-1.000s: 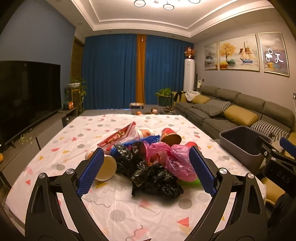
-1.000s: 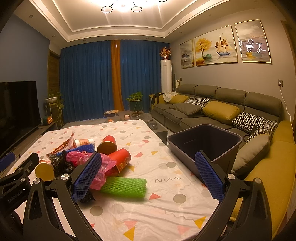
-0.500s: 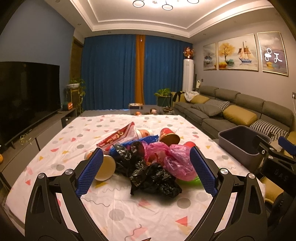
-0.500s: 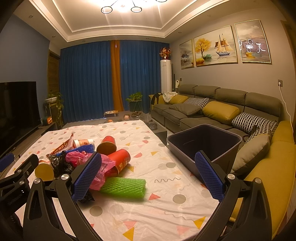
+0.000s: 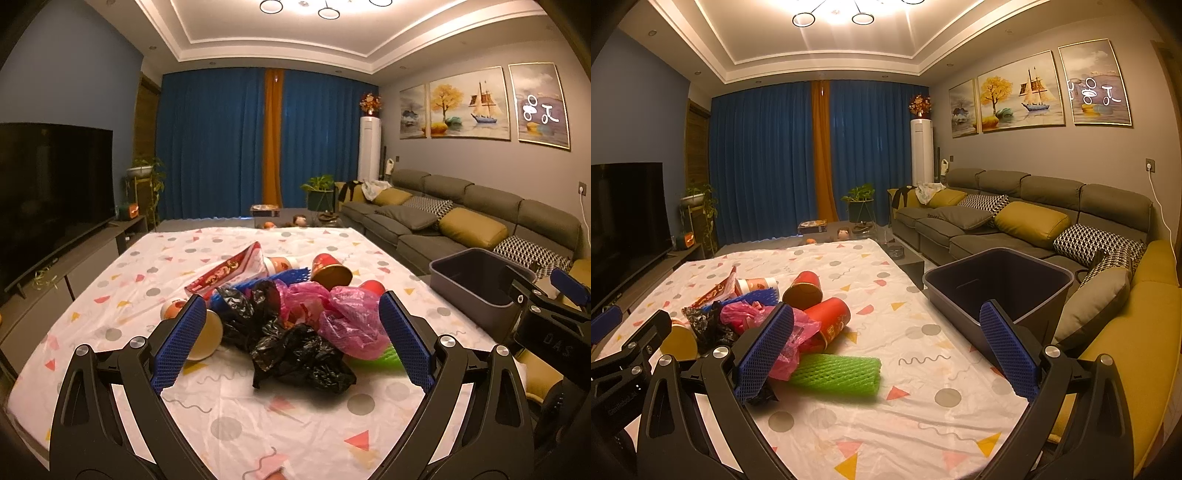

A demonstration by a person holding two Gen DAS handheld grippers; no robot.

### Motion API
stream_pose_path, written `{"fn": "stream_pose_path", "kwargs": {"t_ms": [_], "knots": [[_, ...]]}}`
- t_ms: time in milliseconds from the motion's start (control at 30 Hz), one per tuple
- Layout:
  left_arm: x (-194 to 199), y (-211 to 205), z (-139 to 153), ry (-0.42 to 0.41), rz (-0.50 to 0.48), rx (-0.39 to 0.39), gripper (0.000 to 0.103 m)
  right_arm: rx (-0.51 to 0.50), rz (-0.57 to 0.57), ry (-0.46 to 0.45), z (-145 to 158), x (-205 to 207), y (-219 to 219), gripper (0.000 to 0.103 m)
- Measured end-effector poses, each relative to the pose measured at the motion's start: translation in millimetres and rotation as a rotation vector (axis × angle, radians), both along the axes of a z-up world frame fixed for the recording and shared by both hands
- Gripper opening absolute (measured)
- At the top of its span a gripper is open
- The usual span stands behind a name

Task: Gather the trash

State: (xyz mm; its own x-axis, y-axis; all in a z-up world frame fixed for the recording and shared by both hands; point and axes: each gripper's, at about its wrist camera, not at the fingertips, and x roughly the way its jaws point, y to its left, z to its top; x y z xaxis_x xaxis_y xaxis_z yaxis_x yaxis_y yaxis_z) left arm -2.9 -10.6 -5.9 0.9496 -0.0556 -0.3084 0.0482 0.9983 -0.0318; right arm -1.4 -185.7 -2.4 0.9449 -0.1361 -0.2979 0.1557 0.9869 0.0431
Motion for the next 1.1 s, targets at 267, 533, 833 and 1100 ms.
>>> {"fn": "stream_pose_path", "kwargs": {"t_ms": [267,533,833,1100], "knots": [[1,0,0,-0.003,0.004,0.007,0.093,0.001,0.0,0.001,1,0,-1,0.098],[4,-2,-2,0.001,-0.002,0.004,0.093,0.006,-0.001,0.004,2,5,-5,0.098],[12,9,-15,0.019,0.023,-0.016,0.093,0.008,0.021,0.024,-9,20,-3,0.098],[26,31,-30,0.028,0.064,-0.033,0.088,0.032,0.164,0.085,-31,56,19,0.089]]}}
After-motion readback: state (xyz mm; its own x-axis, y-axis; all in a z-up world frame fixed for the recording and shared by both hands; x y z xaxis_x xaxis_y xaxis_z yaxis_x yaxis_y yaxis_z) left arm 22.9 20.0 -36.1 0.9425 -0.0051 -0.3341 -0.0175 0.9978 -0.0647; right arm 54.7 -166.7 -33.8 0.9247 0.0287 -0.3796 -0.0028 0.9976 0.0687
